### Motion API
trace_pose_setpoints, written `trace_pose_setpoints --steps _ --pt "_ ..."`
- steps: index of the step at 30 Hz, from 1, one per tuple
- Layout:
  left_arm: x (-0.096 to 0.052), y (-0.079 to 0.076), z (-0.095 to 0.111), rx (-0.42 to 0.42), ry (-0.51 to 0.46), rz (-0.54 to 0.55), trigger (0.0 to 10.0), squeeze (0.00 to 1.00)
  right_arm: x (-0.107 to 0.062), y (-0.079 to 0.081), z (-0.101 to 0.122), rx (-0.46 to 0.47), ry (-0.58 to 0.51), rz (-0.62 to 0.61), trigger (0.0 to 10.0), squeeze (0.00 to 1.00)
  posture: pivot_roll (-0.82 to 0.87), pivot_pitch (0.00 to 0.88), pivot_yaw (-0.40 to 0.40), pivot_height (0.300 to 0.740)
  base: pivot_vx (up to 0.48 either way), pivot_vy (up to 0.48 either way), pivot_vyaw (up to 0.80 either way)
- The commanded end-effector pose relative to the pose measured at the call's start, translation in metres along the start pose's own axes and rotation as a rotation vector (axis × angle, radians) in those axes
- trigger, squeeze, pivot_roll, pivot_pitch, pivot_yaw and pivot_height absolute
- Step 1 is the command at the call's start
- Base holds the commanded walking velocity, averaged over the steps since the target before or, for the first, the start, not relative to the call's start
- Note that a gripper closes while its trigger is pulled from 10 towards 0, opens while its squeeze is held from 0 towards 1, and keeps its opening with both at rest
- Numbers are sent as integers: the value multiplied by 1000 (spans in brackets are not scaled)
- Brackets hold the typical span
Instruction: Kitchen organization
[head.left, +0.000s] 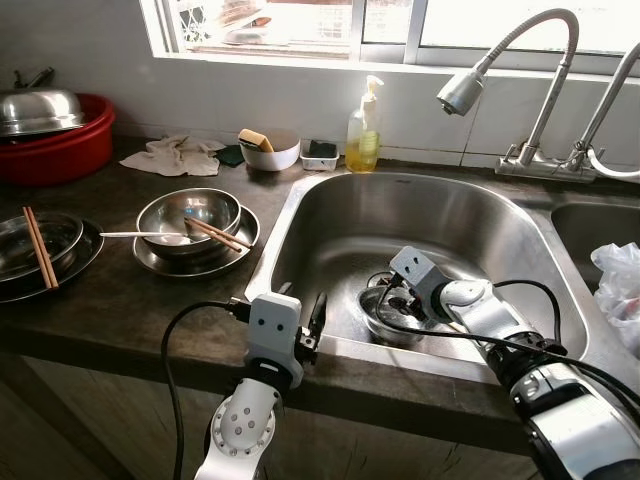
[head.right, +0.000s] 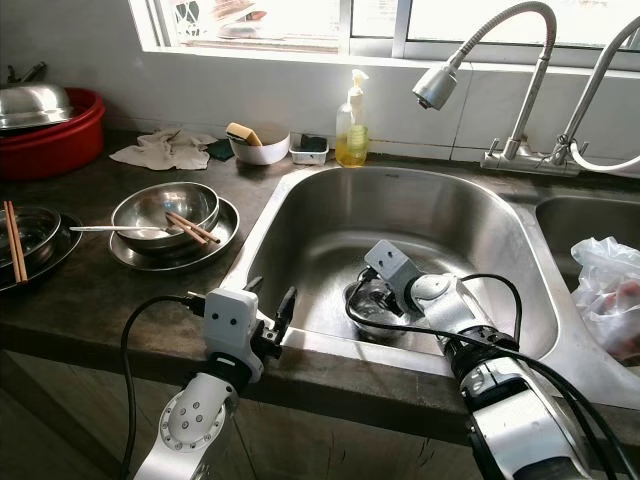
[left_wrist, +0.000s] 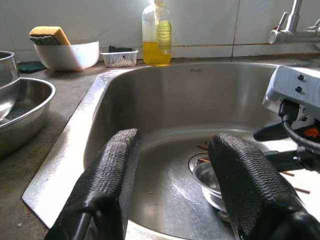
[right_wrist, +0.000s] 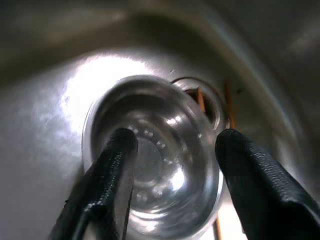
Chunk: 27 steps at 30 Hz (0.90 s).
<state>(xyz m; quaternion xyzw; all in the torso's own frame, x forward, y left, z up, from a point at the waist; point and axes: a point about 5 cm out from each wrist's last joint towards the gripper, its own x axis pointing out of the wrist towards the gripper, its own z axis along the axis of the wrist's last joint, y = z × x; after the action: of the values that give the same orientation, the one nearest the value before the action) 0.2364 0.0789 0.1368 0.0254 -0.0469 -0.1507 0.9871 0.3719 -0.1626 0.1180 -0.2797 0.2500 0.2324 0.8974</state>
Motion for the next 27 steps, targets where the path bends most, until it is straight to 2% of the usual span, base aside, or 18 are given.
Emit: trace_pose_setpoints --steps 1,4,11,14,17,22,24,26,27 --pt "0 -1 2 2 -5 1 10000 0 -4 -5 7 34 -61 -45 10000 0 89 0 -53 740 0 0 0" --pt "0 0 2 3 -5 1 10000 0 -7 -4 11 73 -115 -65 10000 0 85 0 -51 740 0 0 0" --pt "1 0 2 3 -6 0 10000 0 -26 -6 35 196 -393 -174 10000 0 75 0 -42 740 0 0 0" --pt "1 1 2 4 -8 2 10000 0 -44 -5 49 309 -562 -213 10000 0 73 0 -39 740 0 0 0" --pt "0 2 4 7 -10 3 10000 0 -65 6 58 341 -710 -238 10000 0 69 0 -34 740 0 0 0" --pt "-2 4 5 9 -11 2 10000 0 -88 21 51 404 -787 -289 10000 0 65 0 -27 740 0 0 0" --pt "-3 4 5 9 -11 2 10000 0 -92 23 49 420 -799 -293 10000 0 62 0 -25 740 0 0 0" --pt "-8 4 3 8 1 -9 10000 0 -104 37 43 454 -831 -291 10000 0 58 0 -18 740 0 0 0" --pt "-8 4 3 8 1 -9 10000 0 -104 37 43 454 -831 -291 10000 0 58 0 -18 740 0 0 0"
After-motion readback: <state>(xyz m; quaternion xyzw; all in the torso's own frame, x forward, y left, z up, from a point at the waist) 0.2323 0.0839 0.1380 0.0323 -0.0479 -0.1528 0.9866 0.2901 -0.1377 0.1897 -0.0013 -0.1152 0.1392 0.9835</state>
